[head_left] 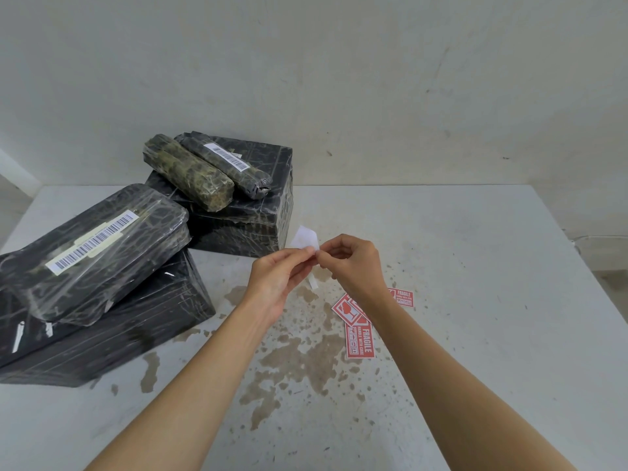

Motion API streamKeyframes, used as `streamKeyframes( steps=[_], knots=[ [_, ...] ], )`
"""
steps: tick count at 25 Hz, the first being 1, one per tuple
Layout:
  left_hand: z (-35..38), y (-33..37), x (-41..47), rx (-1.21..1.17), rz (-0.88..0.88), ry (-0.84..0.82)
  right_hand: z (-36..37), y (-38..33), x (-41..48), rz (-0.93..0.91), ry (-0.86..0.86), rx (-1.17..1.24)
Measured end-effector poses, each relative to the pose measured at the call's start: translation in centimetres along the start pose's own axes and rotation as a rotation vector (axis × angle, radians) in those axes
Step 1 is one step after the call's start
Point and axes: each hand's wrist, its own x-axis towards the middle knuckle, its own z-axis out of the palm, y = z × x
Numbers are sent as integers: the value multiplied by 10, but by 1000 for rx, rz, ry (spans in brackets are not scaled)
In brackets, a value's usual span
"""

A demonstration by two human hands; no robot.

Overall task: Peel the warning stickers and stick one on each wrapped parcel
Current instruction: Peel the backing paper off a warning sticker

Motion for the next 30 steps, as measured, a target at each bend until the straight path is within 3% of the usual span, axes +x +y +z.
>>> streamKeyframes(
  steps=[12,22,30],
  knots=[
    [0,-1,0,-92,23,76,3,-2,0,-69,4,-56],
    [1,-2,-2,-87,44,38,2,-3,0,-109,39,-128],
    [-2,-5,-3,-4,79,9,5,0,0,-212,83,-339]
  ],
)
